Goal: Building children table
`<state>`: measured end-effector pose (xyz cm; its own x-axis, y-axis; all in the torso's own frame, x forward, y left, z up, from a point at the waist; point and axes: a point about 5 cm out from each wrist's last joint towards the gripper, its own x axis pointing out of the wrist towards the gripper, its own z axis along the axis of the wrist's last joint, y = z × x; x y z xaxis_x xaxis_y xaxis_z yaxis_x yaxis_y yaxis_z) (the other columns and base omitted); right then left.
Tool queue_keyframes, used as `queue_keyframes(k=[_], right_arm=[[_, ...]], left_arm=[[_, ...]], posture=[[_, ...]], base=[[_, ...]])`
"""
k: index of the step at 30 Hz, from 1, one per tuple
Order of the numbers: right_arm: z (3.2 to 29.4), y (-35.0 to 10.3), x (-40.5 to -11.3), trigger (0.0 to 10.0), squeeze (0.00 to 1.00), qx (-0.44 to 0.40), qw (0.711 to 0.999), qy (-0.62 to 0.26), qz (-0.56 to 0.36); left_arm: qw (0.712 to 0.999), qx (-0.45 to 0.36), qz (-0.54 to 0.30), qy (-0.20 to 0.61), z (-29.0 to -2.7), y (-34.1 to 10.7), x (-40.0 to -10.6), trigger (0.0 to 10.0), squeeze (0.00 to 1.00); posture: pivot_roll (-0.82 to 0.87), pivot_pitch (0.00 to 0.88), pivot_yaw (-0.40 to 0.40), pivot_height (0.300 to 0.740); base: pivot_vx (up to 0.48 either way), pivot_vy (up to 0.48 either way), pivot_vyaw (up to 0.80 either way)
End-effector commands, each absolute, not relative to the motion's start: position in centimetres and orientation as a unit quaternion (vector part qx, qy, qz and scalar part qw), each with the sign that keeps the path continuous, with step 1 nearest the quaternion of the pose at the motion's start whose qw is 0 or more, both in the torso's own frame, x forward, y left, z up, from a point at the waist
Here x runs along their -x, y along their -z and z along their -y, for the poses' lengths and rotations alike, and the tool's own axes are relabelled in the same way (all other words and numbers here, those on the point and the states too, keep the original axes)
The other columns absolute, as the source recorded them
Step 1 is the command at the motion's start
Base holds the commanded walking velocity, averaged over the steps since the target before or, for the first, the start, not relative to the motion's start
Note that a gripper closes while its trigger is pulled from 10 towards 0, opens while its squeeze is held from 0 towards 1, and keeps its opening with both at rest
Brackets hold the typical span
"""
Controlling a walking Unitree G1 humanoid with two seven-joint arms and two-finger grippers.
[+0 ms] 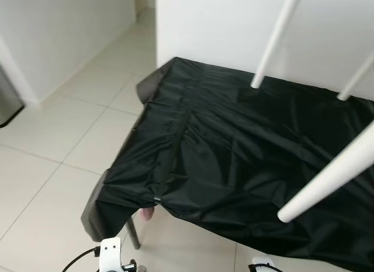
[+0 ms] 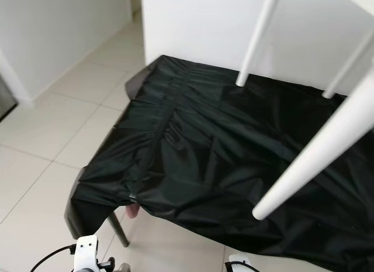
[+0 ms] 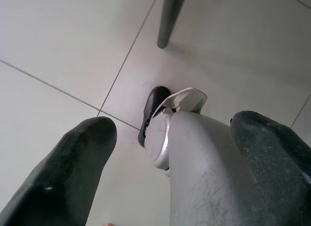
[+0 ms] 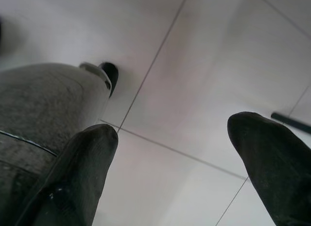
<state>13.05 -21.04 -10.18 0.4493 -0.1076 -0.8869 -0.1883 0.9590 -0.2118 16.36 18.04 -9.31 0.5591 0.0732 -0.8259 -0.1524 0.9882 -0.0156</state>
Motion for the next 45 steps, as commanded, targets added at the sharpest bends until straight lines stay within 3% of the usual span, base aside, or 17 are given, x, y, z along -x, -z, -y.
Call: queue_keyframes(k=[1, 15, 21, 45], right_arm=[[20.97, 10.31, -12.73, 10.0, 0.0, 0.138, 0.836, -0.025, -0.531], [20.89, 10.3, -12.78, 10.0, 0.0, 0.141, 0.835, -0.028, -0.53], [20.88, 10.33, -12.72, 10.0, 0.0, 0.144, 0.835, -0.03, -0.531], [21.12, 10.38, -12.41, 10.0, 0.0, 0.133, 0.835, -0.017, -0.534]], left_arm=[[0.873, 0.046, -0.482, -0.065, -17.84, 9.73, -15.44, 10.0, 0.0], [0.873, 0.048, -0.481, -0.065, -17.76, 9.73, -15.49, 10.0, 0.0], [0.874, 0.044, -0.481, -0.063, -17.74, 9.73, -15.48, 10.0, 0.0], [0.878, 0.026, -0.475, -0.046, -17.59, 9.56, -15.88, 10.0, 0.0]], posture=[[0.06, 0.0, -0.09, 0.74], [0.06, 0.0, -0.093, 0.74], [0.06, 0.0, -0.094, 0.74], [0.06, 0.0, -0.089, 0.74]], base=[[0.0, 0.48, 0.8], [0.0, 0.472, 0.8], [0.0, 0.0, 0.8], [0.0, 0.0, 0.0]])
